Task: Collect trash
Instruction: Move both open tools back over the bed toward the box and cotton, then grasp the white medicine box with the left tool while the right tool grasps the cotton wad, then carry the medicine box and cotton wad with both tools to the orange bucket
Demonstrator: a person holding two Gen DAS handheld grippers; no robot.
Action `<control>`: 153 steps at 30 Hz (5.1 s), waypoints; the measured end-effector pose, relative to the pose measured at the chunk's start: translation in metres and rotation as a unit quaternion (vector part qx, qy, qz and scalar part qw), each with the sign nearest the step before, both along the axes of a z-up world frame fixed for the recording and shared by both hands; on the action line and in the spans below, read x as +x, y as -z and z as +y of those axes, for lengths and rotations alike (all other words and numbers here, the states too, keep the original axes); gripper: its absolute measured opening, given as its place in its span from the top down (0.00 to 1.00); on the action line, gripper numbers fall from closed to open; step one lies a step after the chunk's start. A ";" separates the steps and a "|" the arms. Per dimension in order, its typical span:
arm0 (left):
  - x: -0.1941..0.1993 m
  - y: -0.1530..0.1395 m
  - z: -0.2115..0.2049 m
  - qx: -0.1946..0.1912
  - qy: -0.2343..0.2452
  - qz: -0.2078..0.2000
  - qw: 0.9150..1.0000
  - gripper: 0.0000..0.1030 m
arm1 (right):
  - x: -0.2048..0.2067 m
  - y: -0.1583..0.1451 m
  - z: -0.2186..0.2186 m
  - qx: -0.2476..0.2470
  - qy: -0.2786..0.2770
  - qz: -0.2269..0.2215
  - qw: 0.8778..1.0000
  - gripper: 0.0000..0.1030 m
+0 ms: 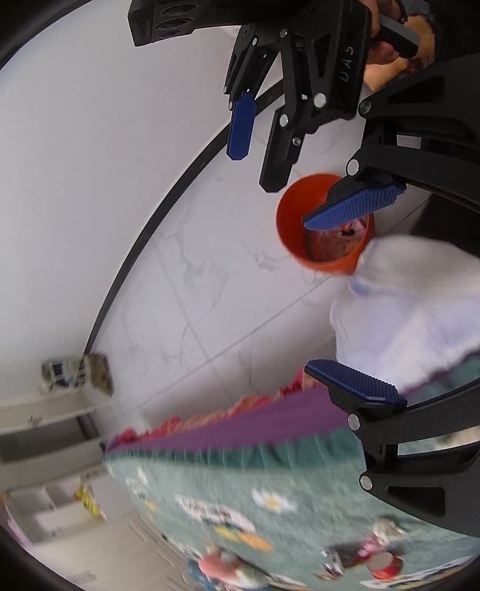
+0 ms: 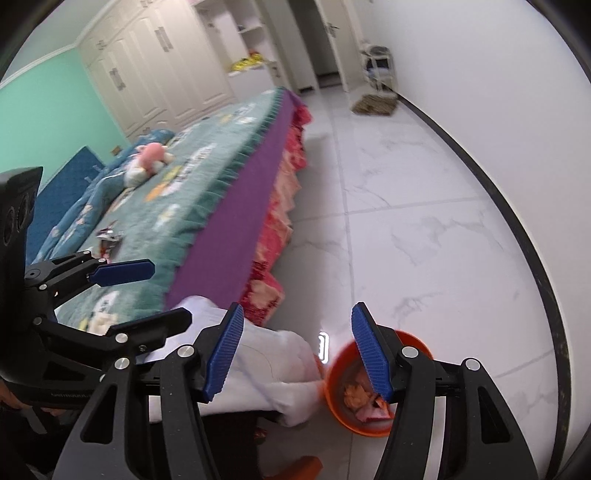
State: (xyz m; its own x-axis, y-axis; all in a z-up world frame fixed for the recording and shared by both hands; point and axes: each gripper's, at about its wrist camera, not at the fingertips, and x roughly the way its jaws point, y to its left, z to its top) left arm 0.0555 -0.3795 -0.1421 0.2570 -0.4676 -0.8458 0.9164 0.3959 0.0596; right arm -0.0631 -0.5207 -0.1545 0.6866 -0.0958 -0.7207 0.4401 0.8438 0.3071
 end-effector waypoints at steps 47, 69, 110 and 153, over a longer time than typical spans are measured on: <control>0.060 -0.014 0.324 -0.054 -0.380 0.039 0.922 0.16 | 0.165 -0.020 0.260 -0.027 -0.341 0.010 0.940 0.38; 0.093 0.043 0.310 -0.052 -0.529 0.197 0.824 0.14 | 0.192 0.027 0.243 -0.039 -0.386 0.048 0.920 0.38; 0.097 0.040 0.283 -0.023 -0.396 0.145 0.906 0.51 | 0.200 0.066 0.249 -0.047 -0.391 0.075 0.916 0.83; 0.003 -0.040 0.060 -0.025 -0.047 0.033 0.998 0.52 | 0.009 -0.030 0.048 -0.032 -0.065 -0.036 0.997 0.85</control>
